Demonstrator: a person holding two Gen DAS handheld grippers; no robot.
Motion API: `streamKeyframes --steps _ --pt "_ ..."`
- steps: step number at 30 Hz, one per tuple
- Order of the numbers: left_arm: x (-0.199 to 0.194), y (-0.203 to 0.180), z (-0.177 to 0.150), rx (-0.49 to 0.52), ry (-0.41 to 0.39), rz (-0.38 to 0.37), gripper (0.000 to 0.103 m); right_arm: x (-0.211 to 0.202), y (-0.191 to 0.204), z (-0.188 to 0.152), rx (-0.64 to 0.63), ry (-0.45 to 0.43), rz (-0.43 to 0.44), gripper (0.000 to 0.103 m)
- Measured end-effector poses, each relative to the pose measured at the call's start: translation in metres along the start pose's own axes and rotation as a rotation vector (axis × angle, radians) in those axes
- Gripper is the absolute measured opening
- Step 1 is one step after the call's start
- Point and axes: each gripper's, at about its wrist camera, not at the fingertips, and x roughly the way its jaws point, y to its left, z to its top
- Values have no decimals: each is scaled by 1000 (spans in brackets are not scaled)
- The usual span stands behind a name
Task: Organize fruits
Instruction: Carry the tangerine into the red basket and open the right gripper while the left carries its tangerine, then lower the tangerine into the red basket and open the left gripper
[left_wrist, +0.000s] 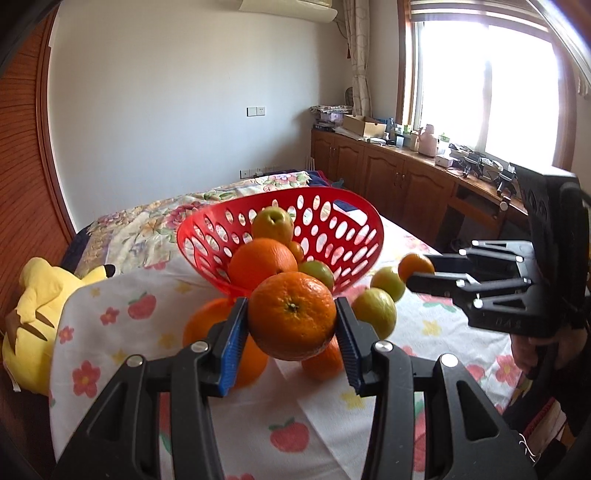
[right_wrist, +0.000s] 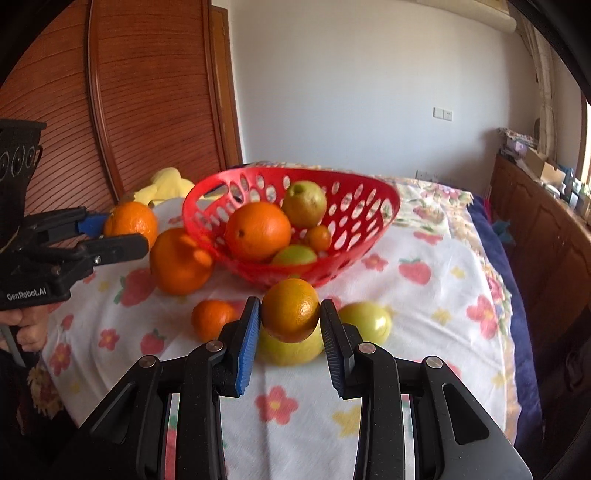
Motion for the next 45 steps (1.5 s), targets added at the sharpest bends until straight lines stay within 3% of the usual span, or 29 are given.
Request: streamKeyframes --steps 10,25,45 --pt "20 13 22 5 1 24 44 37 -19 41 -36 -3 -4 32" --pt "53 26 31 -17 24 16 44 84 -12 53 -113 63 -18 32" --pt "89 47 43 -39 59 63 44 76 -21 51 -79 32 1 33"
